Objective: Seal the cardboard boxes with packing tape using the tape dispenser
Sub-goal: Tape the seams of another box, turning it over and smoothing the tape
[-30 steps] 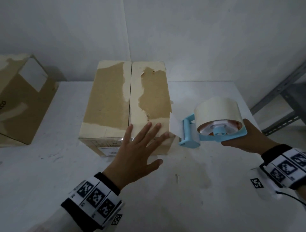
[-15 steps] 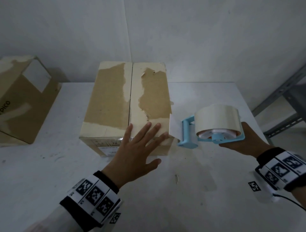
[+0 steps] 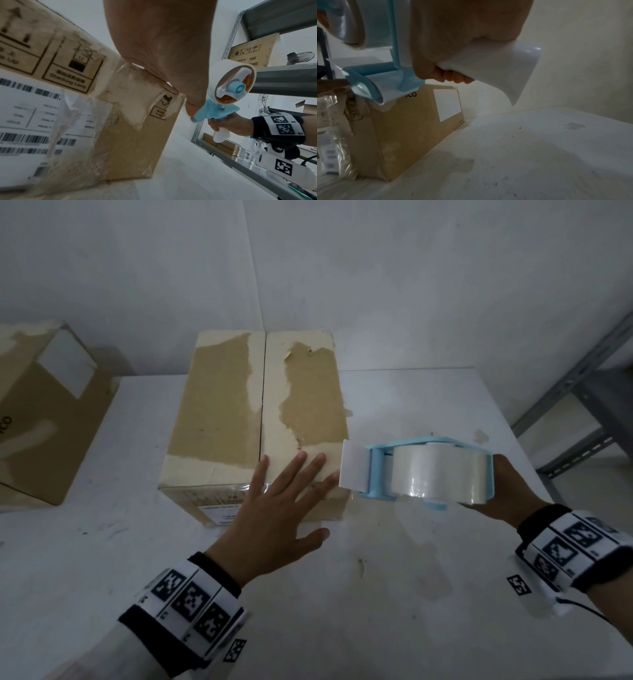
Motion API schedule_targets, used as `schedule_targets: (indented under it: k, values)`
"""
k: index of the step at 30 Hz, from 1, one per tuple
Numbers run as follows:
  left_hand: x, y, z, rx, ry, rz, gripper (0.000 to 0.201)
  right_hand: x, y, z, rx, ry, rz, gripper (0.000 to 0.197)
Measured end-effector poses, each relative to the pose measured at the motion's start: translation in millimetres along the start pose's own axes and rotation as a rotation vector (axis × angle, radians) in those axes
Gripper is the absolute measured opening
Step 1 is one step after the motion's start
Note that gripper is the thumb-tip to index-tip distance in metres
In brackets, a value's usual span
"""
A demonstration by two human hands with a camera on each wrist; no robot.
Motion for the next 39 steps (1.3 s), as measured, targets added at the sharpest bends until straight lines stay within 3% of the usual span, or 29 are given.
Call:
schedule_targets:
  k: [3, 6, 9, 12, 16, 18, 21, 23, 26, 28, 35, 39]
  values:
    - [-1, 0, 0, 0.001, 0.003, -0.002, 0.071, 3, -11, 6, -0.091, -0.082, 0.045, 0.035]
    - [-1, 0, 0, 0.016, 0.008, -0.014, 0.071, 2, -4, 2, 0.032, -0.038, 0.071, 0.052]
    - [-2, 1, 0, 0.013, 0.010, -0.018, 0.071, 6, 0, 6, 0.102, -0.073, -0.012, 0.028]
    - [-3, 0, 1, 0.010, 0.011, -0.027, 0.072, 6, -4, 0, 0.155, -0.072, -0.010, 0.027]
    - [-1, -3, 6, 0.000, 0.045, -0.008, 0.073, -1, 17, 20, 0.177, -0.153, 0.325, 0.024]
    - [0, -4, 6, -0.009, 0.059, -0.006, 0.072, -6, 28, 36, 0.192, -0.125, 0.402, 0.022]
    - [1, -3, -1, 0.002, 0.063, -0.022, 0.072, -20, 35, 42, 0.306, 0.021, 0.246, 0.018]
    - [1, -3, 0, -0.011, 0.049, -0.002, 0.071, -21, 33, 42, 0.339, 0.063, 0.301, 0.018]
    - [0, -2, -2, -0.022, 0.051, 0.035, 0.068, -7, 38, 39, 0.348, 0.072, 0.435, 0.030]
    - [-2, -2, -3, -0.034, 0.057, 0.051, 0.066, 6, 41, 40, 0.423, 0.088, 0.435, 0.029]
    - [-6, -4, -4, -0.028, 0.043, 0.068, 0.065, 42, 49, 37, 0.371, 0.131, 0.367, 0.026]
    - [-6, -6, -3, -0.002, 0.047, 0.056, 0.067, 58, 59, 40, 0.423, 0.122, 0.429, 0.032]
Point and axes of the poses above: each hand's wrist, its own z-axis away from the middle knuckle, its own x-axis out of the palm, y = z × x, the point moved 2 cm from there along -z, towards the middle knuckle, and after that the axes turned 14 degrees about x, right-handed, at the moved point
